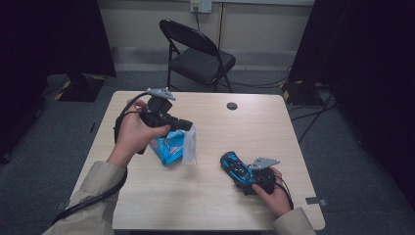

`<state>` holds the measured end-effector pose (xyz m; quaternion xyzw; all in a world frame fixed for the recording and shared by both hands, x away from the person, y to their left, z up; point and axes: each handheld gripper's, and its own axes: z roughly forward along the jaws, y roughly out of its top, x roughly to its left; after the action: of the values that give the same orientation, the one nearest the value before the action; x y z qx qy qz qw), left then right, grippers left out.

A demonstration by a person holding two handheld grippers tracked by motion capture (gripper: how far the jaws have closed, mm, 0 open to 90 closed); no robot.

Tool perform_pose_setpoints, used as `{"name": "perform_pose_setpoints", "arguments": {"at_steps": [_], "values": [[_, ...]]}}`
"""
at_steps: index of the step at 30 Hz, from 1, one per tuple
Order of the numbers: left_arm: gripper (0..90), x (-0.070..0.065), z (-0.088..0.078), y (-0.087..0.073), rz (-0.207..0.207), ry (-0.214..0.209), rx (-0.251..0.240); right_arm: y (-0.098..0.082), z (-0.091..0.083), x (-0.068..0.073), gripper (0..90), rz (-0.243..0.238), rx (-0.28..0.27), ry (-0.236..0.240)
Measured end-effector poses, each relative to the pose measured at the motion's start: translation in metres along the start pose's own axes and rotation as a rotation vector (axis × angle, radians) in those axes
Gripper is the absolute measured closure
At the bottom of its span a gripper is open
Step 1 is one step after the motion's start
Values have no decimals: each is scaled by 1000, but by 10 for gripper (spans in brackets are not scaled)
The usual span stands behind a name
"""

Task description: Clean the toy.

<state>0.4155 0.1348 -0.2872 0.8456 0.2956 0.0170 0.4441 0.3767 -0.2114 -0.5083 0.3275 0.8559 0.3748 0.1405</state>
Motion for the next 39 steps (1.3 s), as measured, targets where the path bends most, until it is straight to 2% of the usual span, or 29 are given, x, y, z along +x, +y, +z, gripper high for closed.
{"name": "perform_pose_setpoints", "arguments": {"at_steps": [3,9,17,21,26,33,35,39], "values": [[900,-2,14,-16,3,-8,34,0,0,0,138,0,0,0],[900,0,35,-48,-26,-47,77,0,0,0,138,0,0,0],[900,14,64,-94,-78,-39,153,0,0,0,138,-1,0,0],[900,19,67,-106,-93,-33,159,0,0,0,138,-1,0,0],[900,27,62,-123,-121,-11,154,0,0,0,138,-1,0,0],[900,33,62,-140,-131,24,171,0,0,0,138,-1,0,0],[900,35,64,-146,-124,47,169,0,0,0,138,-1,0,0],[895,39,69,-156,-132,50,171,0,0,0,138,-1,0,0]]}}
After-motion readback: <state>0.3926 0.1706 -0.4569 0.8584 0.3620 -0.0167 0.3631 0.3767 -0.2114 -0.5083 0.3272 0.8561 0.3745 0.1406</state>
